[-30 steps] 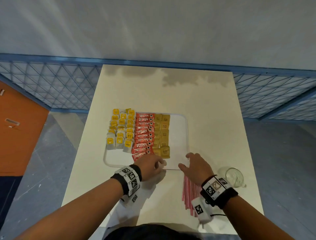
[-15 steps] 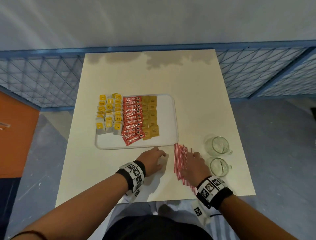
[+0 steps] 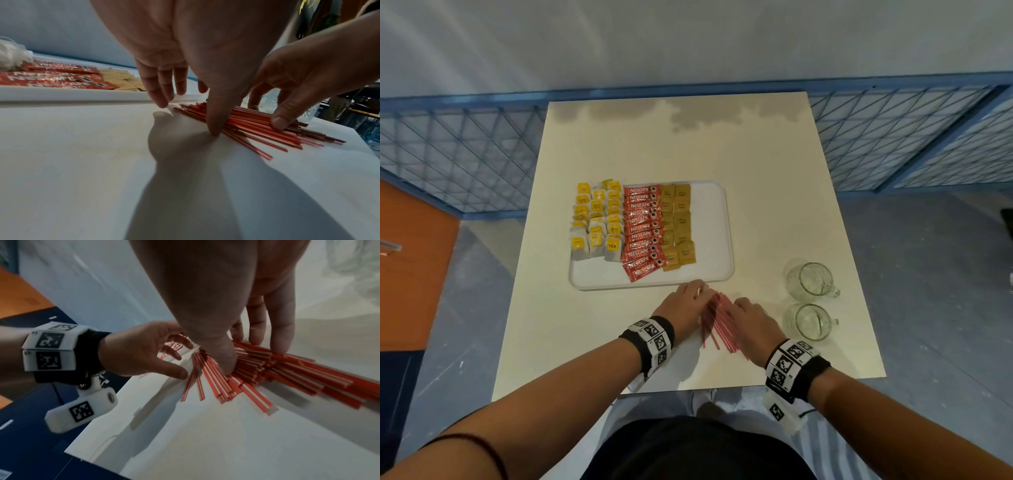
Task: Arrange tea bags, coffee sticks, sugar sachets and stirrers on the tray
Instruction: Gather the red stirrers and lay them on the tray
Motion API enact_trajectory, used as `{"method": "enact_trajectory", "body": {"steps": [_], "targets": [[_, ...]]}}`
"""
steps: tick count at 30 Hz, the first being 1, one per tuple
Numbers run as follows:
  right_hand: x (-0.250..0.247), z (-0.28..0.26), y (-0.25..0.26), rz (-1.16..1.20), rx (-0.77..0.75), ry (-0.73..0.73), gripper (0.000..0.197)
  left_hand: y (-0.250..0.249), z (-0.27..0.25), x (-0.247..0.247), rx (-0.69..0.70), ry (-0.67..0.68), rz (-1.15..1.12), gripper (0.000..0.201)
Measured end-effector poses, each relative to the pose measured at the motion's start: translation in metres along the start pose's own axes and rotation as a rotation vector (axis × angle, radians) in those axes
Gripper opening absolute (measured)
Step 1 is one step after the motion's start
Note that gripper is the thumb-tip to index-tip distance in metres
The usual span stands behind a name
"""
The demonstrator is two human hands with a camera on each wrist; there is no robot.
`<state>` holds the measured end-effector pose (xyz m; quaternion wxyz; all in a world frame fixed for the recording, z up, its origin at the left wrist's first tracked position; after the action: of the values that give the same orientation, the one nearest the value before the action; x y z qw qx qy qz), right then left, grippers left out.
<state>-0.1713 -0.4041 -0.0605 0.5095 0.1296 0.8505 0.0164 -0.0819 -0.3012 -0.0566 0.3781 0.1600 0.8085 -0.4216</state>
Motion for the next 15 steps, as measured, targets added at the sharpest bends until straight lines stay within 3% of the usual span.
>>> {"method": "enact_trajectory", "body": {"steps": [8,15], "targets": [[-0.002,0.025,0.039,-0.101,-0.254,-0.013,0.038,0.022,-0.009,0.002,-0.053,0.005,0.08,0.058],[-0.007,0.06,0.061,-0.072,-0.387,-0.035,0.015,0.06,-0.026,-0.009,-0.198,-0.07,0.051,0.042]]}}
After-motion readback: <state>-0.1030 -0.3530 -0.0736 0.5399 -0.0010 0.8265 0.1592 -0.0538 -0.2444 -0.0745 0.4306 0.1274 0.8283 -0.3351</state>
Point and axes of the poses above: each hand's wrist, its own z-axis towards the middle knuckle, its own x-axis out of the palm, y = z × x, the point moved 8 cm from there along z, towards the middle knuckle, and after that the axes turned 12 degrees about -z, right-handed, at the moved point
